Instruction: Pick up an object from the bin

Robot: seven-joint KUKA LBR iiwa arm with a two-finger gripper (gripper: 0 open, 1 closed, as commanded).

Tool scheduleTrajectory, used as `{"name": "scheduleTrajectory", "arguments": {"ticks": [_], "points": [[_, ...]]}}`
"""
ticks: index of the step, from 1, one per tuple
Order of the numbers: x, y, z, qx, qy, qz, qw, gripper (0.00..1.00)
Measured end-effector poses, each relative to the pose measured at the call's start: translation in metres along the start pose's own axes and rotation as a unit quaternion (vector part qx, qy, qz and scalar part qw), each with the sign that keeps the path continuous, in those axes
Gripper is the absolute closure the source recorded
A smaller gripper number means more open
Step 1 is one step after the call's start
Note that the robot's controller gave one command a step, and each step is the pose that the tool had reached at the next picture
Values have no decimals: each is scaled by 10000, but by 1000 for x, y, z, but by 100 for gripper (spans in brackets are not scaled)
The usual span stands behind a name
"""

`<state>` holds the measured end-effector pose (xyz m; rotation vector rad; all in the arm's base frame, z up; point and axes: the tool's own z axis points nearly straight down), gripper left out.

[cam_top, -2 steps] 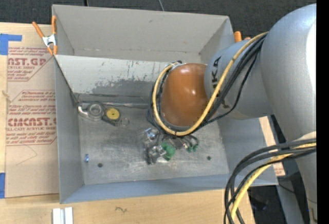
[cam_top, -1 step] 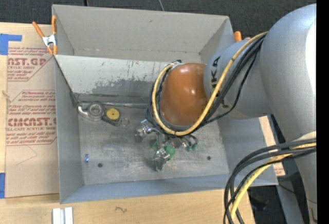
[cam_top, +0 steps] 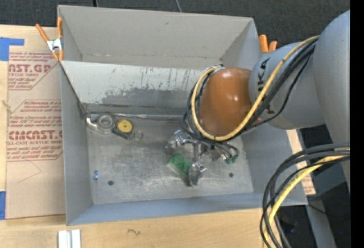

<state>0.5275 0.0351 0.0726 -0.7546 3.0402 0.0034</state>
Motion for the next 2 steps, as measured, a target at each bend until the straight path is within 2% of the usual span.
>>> {"name": "scheduleTrajectory", "arguments": {"ticks": [1, 2], "points": [[0, 1, -2, -6, 36, -16, 10000, 100], [32, 7, -156, 8, 16, -1688, 9856, 100]]}}
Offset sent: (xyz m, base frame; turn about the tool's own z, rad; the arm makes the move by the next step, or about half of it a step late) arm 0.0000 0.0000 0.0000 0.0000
